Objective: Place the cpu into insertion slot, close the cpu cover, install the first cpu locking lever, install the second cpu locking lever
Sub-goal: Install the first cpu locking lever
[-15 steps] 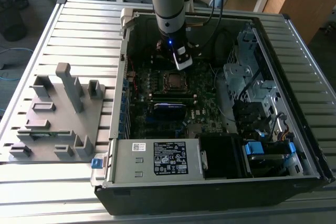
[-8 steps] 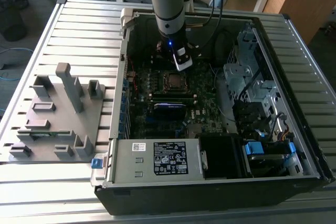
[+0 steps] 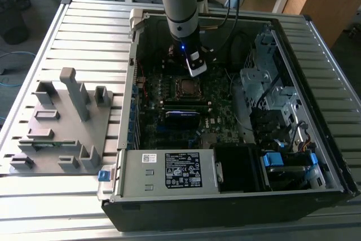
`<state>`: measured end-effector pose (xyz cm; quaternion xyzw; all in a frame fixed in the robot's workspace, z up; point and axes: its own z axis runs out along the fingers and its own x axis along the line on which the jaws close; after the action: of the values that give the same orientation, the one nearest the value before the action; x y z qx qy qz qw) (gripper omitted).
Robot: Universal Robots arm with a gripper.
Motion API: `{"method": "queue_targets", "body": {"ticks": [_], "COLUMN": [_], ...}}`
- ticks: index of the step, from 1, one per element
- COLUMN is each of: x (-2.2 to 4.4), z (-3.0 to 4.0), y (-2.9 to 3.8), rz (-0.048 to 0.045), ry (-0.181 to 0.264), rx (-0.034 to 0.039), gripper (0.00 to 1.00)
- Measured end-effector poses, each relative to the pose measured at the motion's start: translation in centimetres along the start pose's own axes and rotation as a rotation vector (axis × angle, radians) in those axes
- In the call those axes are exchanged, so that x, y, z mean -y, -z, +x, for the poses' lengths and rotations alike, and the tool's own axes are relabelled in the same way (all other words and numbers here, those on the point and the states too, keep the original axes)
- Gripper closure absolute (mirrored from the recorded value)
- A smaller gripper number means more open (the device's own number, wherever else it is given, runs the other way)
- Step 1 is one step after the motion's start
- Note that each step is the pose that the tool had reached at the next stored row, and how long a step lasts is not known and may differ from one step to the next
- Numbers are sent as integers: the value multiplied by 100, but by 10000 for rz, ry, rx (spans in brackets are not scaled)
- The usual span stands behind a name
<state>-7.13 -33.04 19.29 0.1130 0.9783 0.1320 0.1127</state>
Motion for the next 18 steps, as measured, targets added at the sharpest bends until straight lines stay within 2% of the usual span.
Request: {"method": "queue_targets", "body": {"ticks": [9,13,18], "x": [2,12,13], "z": [5,12,13], "y": [-1,-34,-41], "rz": [3,6,7], "ry": [10,33,62], "rx": [17,19,11], "gripper": [90,90,90]}}
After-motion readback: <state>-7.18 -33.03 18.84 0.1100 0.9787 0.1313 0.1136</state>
